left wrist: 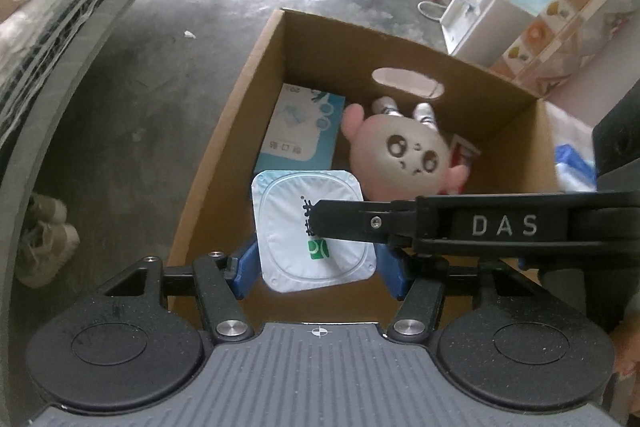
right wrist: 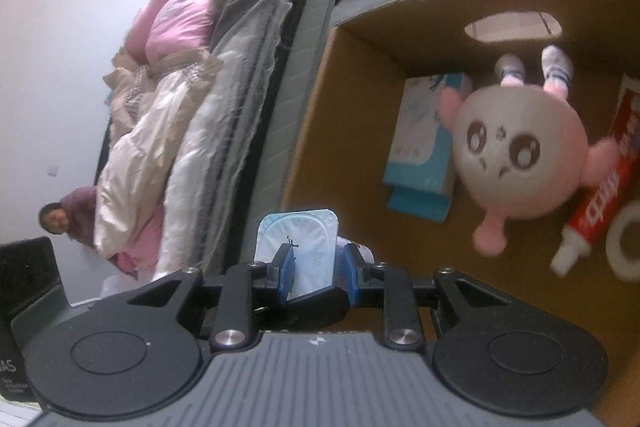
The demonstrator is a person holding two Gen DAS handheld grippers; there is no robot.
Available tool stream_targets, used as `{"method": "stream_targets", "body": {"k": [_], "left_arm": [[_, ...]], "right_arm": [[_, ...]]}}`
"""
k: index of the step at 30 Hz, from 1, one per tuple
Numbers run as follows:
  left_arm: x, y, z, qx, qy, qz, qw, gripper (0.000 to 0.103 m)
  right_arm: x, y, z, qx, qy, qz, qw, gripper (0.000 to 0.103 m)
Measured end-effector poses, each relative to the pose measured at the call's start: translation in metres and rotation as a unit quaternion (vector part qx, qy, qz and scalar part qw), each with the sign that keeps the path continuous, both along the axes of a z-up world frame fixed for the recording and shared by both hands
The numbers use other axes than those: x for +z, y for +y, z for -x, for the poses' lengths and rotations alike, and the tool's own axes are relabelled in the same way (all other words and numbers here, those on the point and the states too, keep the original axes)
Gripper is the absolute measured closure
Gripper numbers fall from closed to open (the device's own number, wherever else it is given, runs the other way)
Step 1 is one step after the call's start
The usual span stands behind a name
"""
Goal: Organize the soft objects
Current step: 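Carry the yogurt cup into the cardboard box and open the right tool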
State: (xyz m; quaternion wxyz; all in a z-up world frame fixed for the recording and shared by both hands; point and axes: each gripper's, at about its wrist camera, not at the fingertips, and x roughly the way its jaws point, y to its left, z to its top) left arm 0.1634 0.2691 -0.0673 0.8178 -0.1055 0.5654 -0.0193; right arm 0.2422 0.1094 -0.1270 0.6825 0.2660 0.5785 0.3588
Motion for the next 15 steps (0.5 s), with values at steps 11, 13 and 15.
{"method": "stream_targets", "body": {"k": [11, 13, 15], "left_arm": [[-0.031, -0.004, 0.005, -0.018, 0.037, -0.025, 0.9989, 0.033], [-0.027, -0.001, 0.008, -0.015, 0.033, -0.021, 0.9991, 0.033], [-0.023, 0.002, 0.010, -0.008, 0.025, -0.021, 0.9994, 0.033]], "right_arm": [[-0.052, 0.002, 0.010, 0.009, -0.015, 0.063, 0.998, 0.075], [-0.057, 0.001, 0.009, 0.001, -0.011, 0.065, 0.998, 0.075], [-0.060, 0.003, 0.007, -0.005, -0.005, 0.059, 0.998, 0.075]]}}
